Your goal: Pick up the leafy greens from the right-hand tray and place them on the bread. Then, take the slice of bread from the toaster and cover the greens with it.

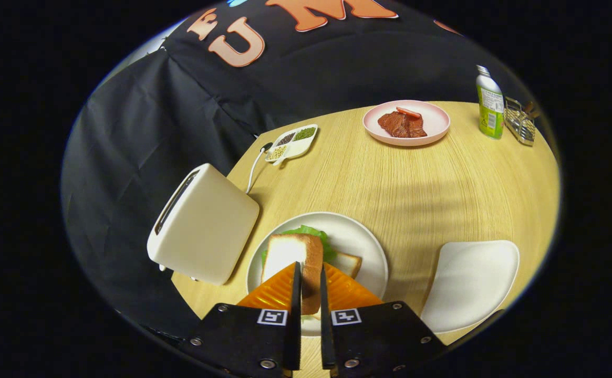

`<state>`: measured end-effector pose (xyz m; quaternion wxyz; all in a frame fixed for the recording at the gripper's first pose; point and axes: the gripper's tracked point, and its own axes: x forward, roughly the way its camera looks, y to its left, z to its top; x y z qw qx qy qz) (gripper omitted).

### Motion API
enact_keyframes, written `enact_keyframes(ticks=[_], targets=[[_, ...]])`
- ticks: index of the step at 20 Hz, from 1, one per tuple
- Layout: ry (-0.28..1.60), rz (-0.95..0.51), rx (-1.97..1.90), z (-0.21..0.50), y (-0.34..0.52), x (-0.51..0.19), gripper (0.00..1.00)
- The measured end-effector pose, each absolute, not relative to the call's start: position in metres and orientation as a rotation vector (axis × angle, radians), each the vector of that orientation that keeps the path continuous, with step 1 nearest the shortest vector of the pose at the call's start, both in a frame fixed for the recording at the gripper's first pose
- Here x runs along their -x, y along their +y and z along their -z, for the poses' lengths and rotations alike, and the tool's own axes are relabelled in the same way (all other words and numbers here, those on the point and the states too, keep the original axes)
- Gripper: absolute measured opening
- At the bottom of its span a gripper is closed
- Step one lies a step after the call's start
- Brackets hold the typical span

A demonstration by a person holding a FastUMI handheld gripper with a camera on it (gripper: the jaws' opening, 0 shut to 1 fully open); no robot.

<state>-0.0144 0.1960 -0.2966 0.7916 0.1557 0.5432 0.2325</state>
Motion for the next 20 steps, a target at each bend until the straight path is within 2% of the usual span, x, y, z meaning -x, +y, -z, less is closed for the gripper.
enact_keyframes(ticks=[1,2,4,7,12,16,20], targets=[[1.150,-0.495,-0.293,0.300,0.191,0.014,0.18],[1.139,-0.491,-0.247,0.306,0.187,0.013,0.25],[1.113,-0.480,-0.182,0.311,0.179,0.015,0.33],[1.022,-0.422,-0.077,0.309,0.159,0.000,0.40],[0.756,-0.333,0.036,0.258,0.129,-0.032,0.69],[0.541,-0.267,0.031,0.192,0.104,-0.046,0.79],[0.344,-0.172,0.096,0.124,0.076,-0.047,0.84]])
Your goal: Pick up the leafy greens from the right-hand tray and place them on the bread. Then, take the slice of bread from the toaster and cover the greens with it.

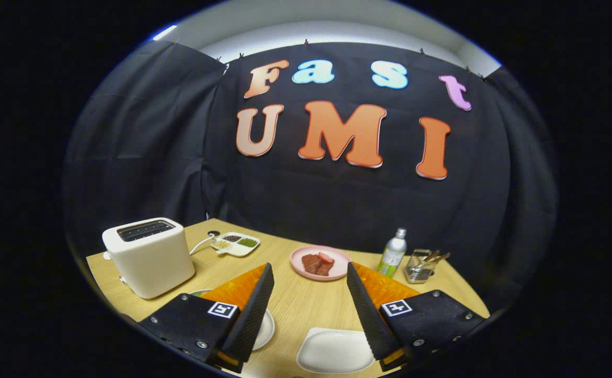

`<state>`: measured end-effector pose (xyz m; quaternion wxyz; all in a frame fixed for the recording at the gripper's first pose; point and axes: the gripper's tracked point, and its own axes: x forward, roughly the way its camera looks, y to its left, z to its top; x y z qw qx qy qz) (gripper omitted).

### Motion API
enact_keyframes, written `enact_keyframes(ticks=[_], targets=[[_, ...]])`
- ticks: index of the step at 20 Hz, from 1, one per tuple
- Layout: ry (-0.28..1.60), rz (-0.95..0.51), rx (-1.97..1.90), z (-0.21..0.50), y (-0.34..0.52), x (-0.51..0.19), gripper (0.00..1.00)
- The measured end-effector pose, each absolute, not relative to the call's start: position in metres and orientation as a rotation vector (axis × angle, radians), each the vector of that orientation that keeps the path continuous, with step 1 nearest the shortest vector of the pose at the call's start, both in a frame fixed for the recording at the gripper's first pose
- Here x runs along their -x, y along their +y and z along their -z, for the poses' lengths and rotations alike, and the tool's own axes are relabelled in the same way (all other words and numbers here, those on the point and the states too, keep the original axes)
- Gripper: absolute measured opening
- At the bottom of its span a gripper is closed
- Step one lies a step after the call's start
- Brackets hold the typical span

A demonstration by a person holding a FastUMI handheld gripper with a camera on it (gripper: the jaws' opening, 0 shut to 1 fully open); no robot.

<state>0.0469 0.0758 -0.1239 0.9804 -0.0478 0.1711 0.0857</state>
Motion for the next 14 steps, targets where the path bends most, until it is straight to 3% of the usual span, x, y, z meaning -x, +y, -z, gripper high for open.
enact_keyframes(ticks=[7,14], targets=[[0.128,-0.078,0.088,0.029,0.053,-0.029,0.93],[-0.009,-0.034,0.061,-0.011,0.041,-0.008,0.98]])
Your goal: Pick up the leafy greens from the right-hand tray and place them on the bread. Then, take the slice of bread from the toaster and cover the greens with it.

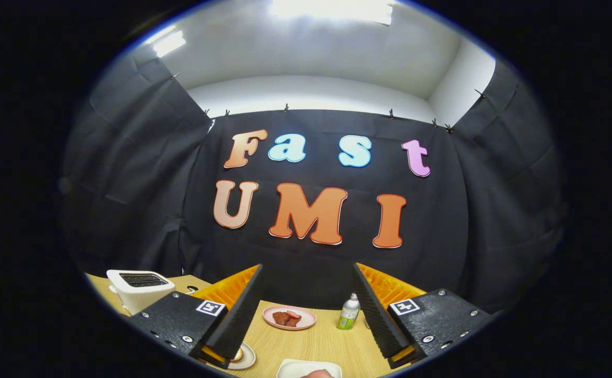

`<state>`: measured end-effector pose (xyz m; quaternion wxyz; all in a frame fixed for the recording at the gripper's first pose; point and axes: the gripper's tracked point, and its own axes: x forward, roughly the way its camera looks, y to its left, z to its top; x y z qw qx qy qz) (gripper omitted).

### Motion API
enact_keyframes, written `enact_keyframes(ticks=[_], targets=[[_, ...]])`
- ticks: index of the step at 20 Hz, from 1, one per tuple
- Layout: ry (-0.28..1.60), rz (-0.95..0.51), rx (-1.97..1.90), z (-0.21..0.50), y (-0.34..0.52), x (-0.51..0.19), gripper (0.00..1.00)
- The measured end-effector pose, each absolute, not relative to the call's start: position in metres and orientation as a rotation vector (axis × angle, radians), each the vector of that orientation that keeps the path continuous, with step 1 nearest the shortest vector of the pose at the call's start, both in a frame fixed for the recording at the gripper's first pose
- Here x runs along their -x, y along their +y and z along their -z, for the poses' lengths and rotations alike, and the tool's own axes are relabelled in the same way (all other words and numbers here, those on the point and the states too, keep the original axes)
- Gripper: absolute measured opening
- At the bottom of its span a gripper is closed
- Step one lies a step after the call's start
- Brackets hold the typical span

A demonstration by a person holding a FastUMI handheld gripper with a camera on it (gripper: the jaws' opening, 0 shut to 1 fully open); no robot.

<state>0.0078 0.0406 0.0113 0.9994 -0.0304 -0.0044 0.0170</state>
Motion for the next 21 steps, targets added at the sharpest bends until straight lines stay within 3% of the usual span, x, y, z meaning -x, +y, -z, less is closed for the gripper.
enact_keyframes(ticks=[21], targets=[[-0.069,-0.040,0.065,-0.008,0.047,0.011,0.98]])
